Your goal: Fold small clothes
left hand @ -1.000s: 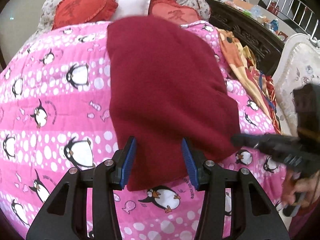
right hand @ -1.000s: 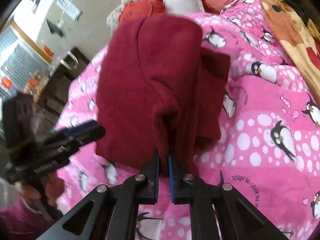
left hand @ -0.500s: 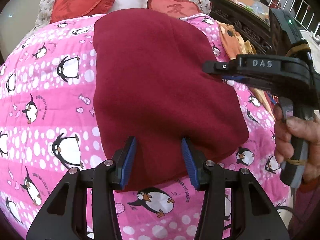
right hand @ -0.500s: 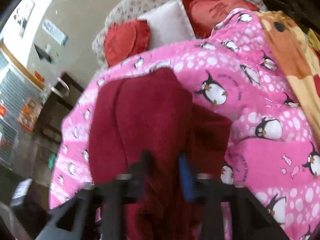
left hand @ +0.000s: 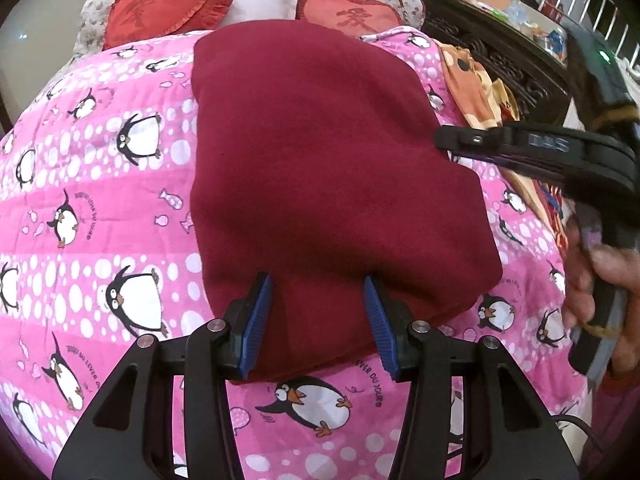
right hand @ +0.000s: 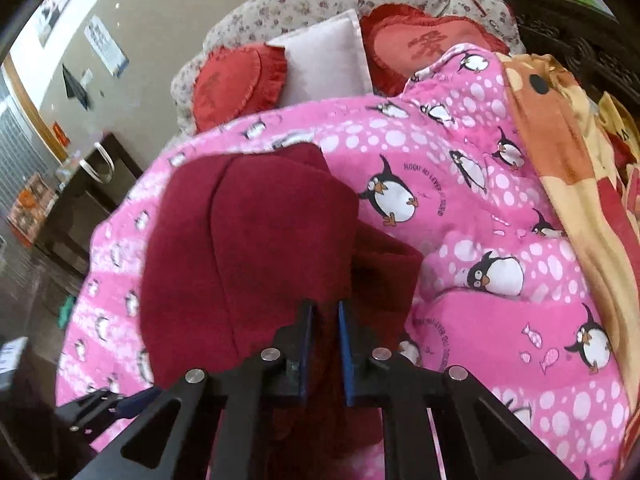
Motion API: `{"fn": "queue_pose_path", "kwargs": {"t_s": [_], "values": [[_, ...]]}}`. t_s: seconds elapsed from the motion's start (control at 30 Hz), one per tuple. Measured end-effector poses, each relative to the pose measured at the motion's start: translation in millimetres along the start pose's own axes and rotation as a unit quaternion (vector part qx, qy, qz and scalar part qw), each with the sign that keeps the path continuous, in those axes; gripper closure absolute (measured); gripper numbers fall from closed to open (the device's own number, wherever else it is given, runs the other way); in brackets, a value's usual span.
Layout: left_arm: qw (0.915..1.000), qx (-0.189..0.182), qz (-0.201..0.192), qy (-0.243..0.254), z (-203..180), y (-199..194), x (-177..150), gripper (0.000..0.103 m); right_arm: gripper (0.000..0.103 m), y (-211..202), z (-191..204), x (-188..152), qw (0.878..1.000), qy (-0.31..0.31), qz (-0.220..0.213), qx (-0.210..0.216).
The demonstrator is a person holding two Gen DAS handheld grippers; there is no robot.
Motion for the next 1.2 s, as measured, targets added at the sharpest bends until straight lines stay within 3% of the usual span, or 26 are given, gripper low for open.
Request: {"fn": "queue_pose_path", "kwargs": {"t_s": [0.07,0.1,0.13,0.23,0.4,0.47,0.6,0.73,0.87,1.03,1.1,1.17,1.2], "values": [[0.9999,-0.007,0.002,-0.014,5,-2,2,0.056,0.039,-7,-1,-4,1.000,0.017,-0.005,0.012],[0.9996,-0.012,0.003,-0.024,10,-4,3,0.056,0.035,-10,-1,-7,0.999,0.029,-0.009,0.023],[0.9994,-0.015,0.002,-0.031,13,-5,4,0.055,0.035,-12,-3,-11,0.999,0.039,-0.008,0.034],[0.9974,-0.030,-0.009,-0.065,29,-10,10,0.038,0.035,-6,-1,-15,0.998,0.045,0.006,0.038],[0.9920,-0.053,-0.026,-0.112,57,-13,23,0.034,0.033,11,-6,-18,0.998,0.056,0.017,0.038],[0.9905,-0.063,-0.029,-0.119,64,-9,30,0.034,0.021,19,-12,-18,0.997,0.067,0.015,0.031],[0.9868,-0.092,-0.025,-0.131,74,7,41,0.028,0.017,32,-25,-17,0.996,0.078,0.015,0.031],[0.9809,-0.124,-0.013,-0.149,80,27,46,0.018,0.001,47,-40,-17,0.994,0.092,0.020,0.052],[0.9781,-0.139,-0.004,-0.155,78,43,49,0.015,0.001,53,-41,-15,0.993,0.087,0.008,0.079],[0.9818,-0.134,-0.003,-0.134,64,51,54,0.010,0.000,60,-35,-13,0.991,0.086,0.005,0.104],[0.9843,-0.124,-0.003,-0.125,59,52,56,0.011,0.014,57,-30,-14,0.989,0.082,0.004,0.120],[0.9851,-0.123,-0.005,-0.120,58,48,56,0.020,0.042,50,-25,-15,0.988,0.078,-0.001,0.133],[0.9848,-0.125,-0.006,-0.121,59,45,55,0.027,0.047,45,-20,-16,0.990,0.069,-0.003,0.127]]}}
Point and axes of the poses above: each gripper's, at about its wrist camera, not at the fingertips, and y roughly the way its jaws point, z to its left, x to its top, the point moved 1 cm from there along y, roughly the way its jaws point
